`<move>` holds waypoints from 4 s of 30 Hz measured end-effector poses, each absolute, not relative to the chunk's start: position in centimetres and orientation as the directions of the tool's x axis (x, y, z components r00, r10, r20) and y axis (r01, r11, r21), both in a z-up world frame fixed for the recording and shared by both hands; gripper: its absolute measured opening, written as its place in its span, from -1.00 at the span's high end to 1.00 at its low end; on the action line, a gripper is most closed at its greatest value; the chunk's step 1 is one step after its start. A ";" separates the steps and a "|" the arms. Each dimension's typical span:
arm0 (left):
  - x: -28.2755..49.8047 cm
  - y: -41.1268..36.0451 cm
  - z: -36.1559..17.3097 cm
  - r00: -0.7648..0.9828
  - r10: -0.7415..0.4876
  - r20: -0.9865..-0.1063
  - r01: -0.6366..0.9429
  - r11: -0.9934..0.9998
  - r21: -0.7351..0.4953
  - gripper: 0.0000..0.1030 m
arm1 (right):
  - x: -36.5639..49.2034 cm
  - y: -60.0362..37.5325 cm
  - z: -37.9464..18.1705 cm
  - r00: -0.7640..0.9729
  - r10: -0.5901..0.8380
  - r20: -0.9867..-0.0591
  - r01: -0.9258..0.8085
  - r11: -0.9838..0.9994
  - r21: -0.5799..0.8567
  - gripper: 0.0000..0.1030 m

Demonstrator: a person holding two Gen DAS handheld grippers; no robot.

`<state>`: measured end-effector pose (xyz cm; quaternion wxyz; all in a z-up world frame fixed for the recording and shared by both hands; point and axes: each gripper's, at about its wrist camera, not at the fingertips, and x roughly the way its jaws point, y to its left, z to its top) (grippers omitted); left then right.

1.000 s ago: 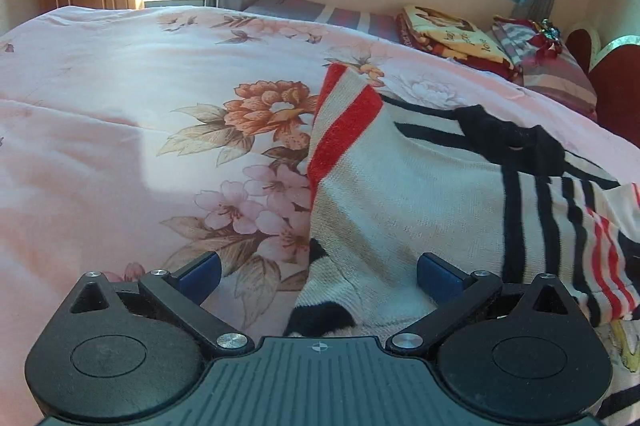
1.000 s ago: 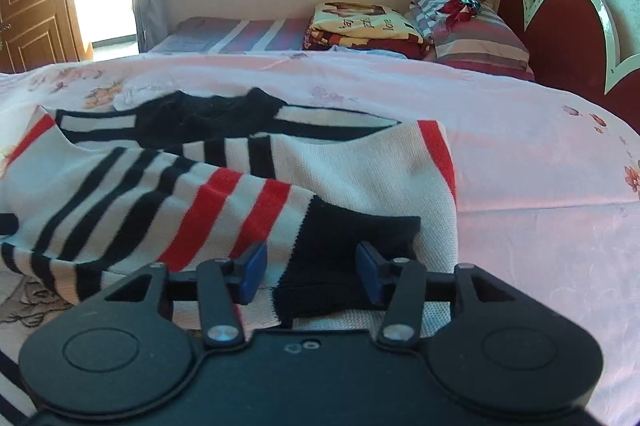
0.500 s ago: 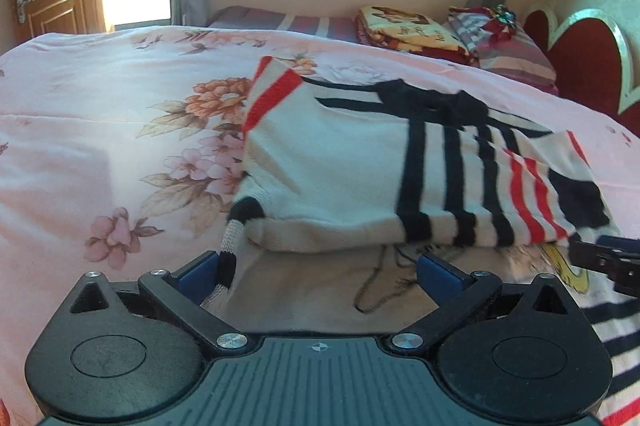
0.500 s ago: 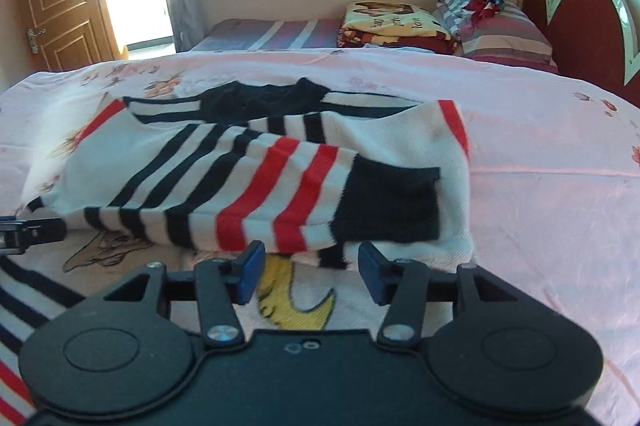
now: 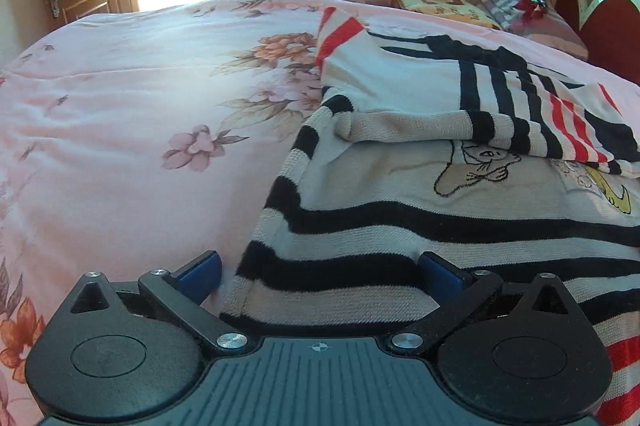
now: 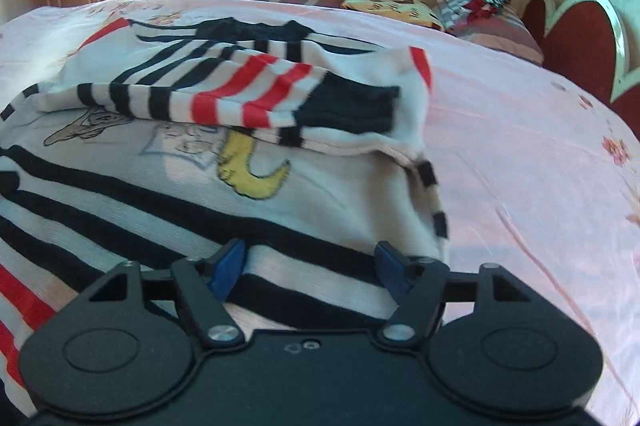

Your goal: Fold small clothes

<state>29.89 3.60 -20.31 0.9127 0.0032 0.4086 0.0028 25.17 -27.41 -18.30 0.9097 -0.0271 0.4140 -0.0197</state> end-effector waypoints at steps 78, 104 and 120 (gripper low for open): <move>14.9 8.9 -19.1 0.463 -0.341 -0.818 0.184 0.940 -0.287 0.12 | 7.1 -24.9 -17.2 0.546 0.021 -0.838 0.235 0.956 0.177 0.32; 32.1 4.7 -9.4 0.703 -0.468 -0.536 0.292 0.877 -0.382 0.84 | 20.8 -29.1 -8.0 0.775 0.184 -0.604 0.123 0.895 0.429 0.79; 50.6 -0.6 -14.8 0.697 -0.276 -0.662 0.136 0.957 -0.255 0.83 | 40.9 -35.6 -14.4 0.725 0.157 -0.671 0.204 0.881 0.427 0.77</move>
